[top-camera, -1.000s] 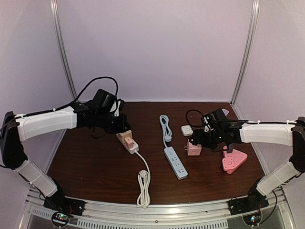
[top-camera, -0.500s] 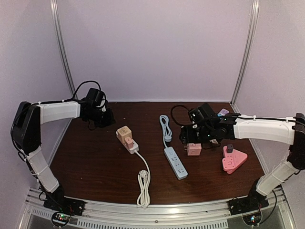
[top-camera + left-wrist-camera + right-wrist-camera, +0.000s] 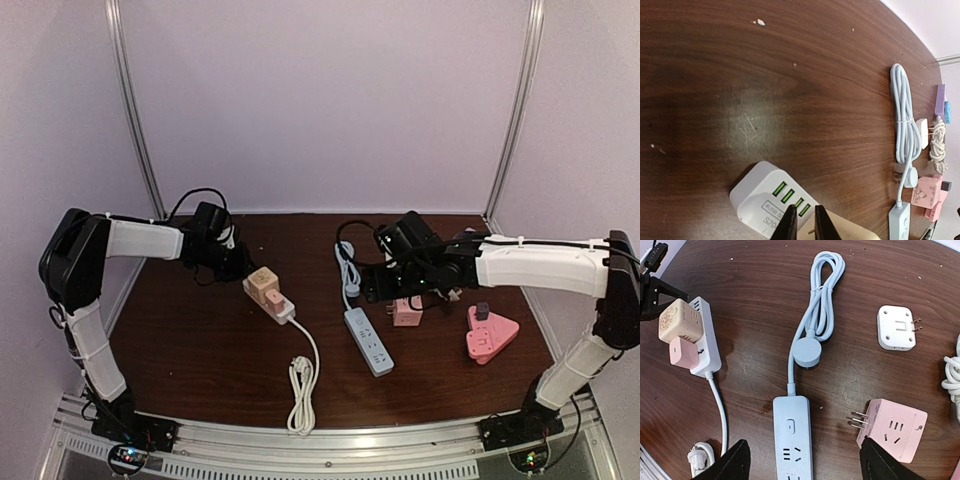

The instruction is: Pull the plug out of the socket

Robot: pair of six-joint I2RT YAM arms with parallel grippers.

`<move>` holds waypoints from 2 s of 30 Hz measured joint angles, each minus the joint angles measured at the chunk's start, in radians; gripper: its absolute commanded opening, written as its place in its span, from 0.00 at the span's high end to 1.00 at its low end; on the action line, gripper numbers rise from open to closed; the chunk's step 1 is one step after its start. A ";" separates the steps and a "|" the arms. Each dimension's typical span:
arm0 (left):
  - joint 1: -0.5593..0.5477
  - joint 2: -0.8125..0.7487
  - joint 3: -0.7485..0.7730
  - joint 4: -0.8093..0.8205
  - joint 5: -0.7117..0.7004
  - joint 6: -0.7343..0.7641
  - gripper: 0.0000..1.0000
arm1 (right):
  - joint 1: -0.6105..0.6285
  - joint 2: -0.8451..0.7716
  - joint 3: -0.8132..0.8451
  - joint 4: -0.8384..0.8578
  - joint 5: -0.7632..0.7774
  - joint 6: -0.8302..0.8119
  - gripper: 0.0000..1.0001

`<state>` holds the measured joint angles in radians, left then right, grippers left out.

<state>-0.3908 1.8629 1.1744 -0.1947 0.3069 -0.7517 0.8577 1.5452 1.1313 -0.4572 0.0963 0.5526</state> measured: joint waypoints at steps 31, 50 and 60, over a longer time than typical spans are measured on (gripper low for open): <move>-0.185 -0.078 -0.187 0.142 0.010 -0.109 0.89 | 0.090 0.371 0.211 0.280 -0.276 -0.448 0.40; -0.129 -0.232 -0.192 0.070 -0.029 -0.051 0.88 | 0.109 0.447 0.235 0.283 -0.276 -0.457 0.76; -0.122 -0.322 -0.276 0.102 0.042 -0.063 0.88 | 0.179 0.481 0.282 0.272 -0.214 -0.356 0.73</move>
<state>-0.5133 1.5414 0.8986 -0.0925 0.3485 -0.8143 1.0367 2.0266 1.4136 -0.1848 -0.1177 0.1963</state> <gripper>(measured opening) 0.121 0.296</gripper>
